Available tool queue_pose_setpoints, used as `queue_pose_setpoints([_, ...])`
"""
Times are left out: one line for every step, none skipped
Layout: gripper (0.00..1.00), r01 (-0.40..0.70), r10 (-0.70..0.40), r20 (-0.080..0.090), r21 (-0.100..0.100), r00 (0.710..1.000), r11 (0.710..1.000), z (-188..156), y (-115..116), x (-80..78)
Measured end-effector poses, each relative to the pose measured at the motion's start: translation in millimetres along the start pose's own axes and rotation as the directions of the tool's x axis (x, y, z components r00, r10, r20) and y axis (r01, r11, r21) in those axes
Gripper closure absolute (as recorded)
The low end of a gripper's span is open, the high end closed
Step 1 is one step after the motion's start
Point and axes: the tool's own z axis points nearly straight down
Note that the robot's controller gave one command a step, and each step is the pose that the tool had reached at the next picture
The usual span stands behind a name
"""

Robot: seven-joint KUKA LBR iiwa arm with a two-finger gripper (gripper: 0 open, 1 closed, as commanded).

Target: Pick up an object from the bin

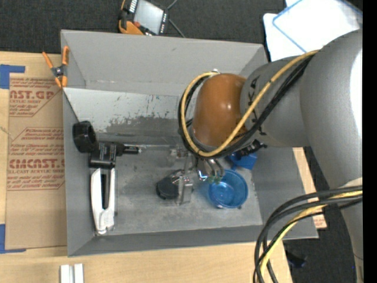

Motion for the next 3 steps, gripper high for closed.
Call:
queue_pose_setpoints([0.0, -0.185, 0.185, 0.021, -0.004, 0.983, 0.983, 29.7, 2.1, 13.1])
queue_pose_setpoints([1.0, 0.121, -0.121, 0.006, -0.001, 0.993, 0.993, 28.1, 0.7, -6.0])
queue_pose_setpoints([1.0, 0.12, -0.12, 0.006, -0.001, 0.993, 0.993, 28.0, 0.7, -6.0])
